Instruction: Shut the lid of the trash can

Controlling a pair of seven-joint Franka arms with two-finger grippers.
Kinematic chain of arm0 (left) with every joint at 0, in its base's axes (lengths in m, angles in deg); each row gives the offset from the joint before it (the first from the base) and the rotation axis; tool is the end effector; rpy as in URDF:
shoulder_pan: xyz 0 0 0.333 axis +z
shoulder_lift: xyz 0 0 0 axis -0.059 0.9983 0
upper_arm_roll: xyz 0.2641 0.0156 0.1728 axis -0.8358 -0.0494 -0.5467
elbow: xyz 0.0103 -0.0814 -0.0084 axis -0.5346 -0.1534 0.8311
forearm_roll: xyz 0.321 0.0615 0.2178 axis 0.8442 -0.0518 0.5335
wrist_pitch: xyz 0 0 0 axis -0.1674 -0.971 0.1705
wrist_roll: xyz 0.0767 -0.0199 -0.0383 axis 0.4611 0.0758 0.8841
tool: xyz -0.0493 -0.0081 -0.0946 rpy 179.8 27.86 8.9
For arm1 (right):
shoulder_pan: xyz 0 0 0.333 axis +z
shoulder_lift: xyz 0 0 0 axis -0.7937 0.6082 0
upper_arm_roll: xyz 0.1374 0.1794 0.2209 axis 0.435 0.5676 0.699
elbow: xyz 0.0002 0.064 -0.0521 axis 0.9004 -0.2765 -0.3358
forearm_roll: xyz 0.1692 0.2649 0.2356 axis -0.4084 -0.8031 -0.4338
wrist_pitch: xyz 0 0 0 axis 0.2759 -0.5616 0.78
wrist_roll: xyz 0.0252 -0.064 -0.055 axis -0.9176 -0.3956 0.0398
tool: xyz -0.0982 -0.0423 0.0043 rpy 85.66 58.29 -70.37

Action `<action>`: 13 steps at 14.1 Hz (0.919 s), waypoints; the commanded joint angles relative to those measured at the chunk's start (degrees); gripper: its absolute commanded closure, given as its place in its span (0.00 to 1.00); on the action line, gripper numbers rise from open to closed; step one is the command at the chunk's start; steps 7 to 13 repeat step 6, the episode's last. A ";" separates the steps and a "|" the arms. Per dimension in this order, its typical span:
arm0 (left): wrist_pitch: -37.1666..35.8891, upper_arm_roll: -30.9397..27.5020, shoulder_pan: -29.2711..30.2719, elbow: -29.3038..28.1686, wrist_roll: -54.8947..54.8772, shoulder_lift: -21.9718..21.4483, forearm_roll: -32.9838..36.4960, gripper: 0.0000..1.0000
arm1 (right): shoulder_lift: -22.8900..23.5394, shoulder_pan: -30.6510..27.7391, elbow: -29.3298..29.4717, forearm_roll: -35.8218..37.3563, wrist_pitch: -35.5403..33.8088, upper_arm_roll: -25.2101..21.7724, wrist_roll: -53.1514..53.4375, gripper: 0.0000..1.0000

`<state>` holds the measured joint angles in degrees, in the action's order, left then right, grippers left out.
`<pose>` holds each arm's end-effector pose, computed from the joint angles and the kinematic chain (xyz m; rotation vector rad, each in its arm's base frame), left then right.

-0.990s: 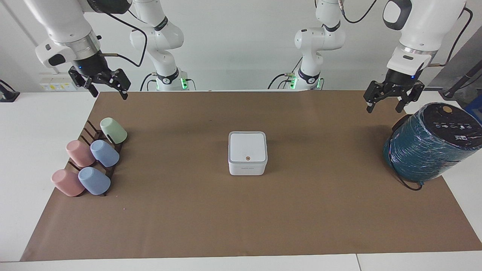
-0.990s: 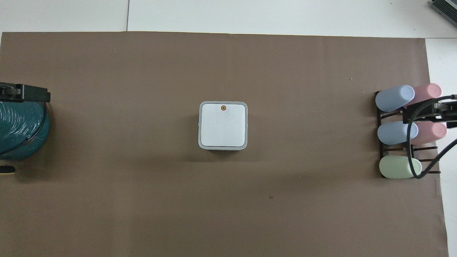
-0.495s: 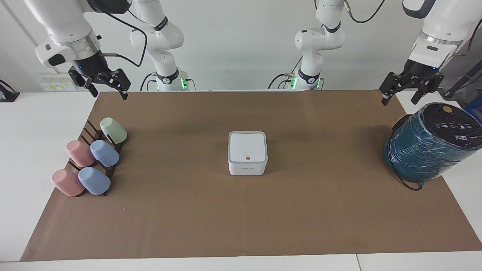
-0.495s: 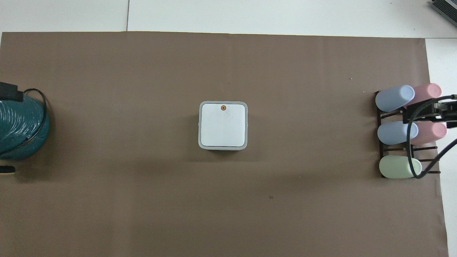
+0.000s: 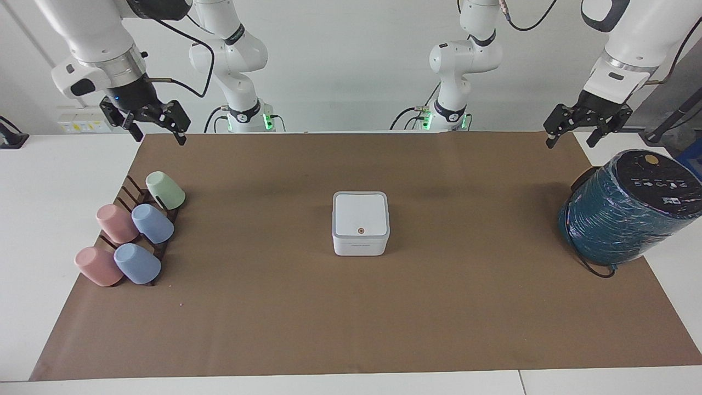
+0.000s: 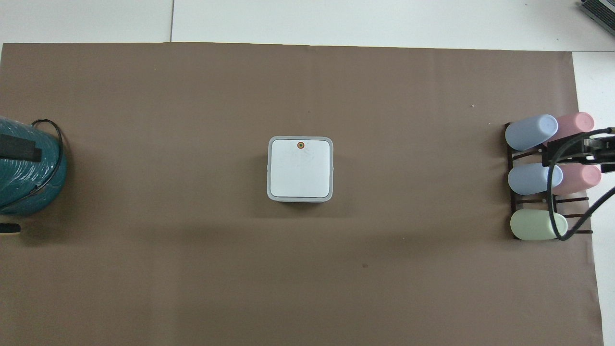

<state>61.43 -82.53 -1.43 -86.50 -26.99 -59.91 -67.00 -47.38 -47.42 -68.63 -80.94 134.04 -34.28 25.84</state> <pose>0.5420 0.0150 0.6380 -3.1226 0.1232 -0.0839 0.5391 -0.0136 0.6428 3.1218 -0.2007 -0.0234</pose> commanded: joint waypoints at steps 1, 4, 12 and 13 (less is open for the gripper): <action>0.54 0.13 -0.29 -2.29 -0.45 -1.95 0.67 0.00 | -1.26 -0.19 -1.14 -1.00 -0.55 0.03 -1.49 0.00; 0.37 0.14 -0.29 -2.38 -0.45 -2.04 0.67 0.00 | -1.26 -0.19 -1.14 -1.00 -0.55 0.03 -1.50 0.00; 0.28 0.14 -0.29 -2.38 -0.45 -2.13 0.67 0.00 | -1.26 -0.19 -1.14 -1.00 -0.55 0.03 -1.50 0.00; 0.28 0.14 -0.29 -2.38 -0.45 -2.13 0.67 0.00 | -1.26 -0.19 -1.14 -1.00 -0.55 0.03 -1.50 0.00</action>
